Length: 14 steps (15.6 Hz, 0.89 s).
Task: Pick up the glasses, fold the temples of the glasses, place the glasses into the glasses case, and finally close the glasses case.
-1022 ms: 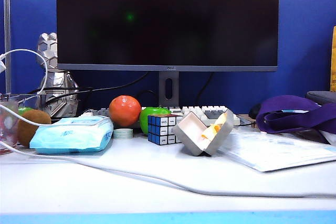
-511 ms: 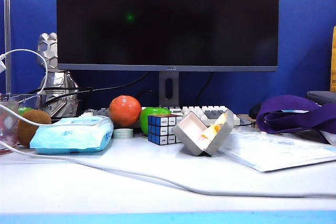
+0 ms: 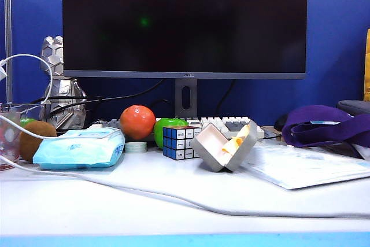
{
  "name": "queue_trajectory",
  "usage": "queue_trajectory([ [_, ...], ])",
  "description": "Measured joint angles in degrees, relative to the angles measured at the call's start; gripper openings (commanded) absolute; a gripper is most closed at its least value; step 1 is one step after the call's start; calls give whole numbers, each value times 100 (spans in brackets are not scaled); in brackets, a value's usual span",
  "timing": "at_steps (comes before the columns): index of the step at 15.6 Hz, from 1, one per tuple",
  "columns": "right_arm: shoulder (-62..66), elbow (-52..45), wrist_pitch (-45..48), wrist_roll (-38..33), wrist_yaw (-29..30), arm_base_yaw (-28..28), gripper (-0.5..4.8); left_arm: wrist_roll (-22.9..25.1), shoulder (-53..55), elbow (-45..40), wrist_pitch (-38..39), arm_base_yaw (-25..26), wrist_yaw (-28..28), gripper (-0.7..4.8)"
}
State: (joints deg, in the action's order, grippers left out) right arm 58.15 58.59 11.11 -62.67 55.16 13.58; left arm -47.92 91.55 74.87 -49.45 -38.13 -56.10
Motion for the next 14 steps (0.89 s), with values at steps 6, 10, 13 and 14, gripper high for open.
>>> queue_trajectory([
  [6,-76,0,164,125,-260,0,-5,251,-28,0,-31,24,343,-6],
  [10,-111,2,278,127,-623,-4,-5,289,-118,0,-562,44,232,-6],
  [13,-26,2,267,127,-881,9,-6,-52,-140,2,-835,33,101,-6],
  [14,-7,2,201,127,-911,66,-5,-81,-138,0,-831,2,103,-6],
])
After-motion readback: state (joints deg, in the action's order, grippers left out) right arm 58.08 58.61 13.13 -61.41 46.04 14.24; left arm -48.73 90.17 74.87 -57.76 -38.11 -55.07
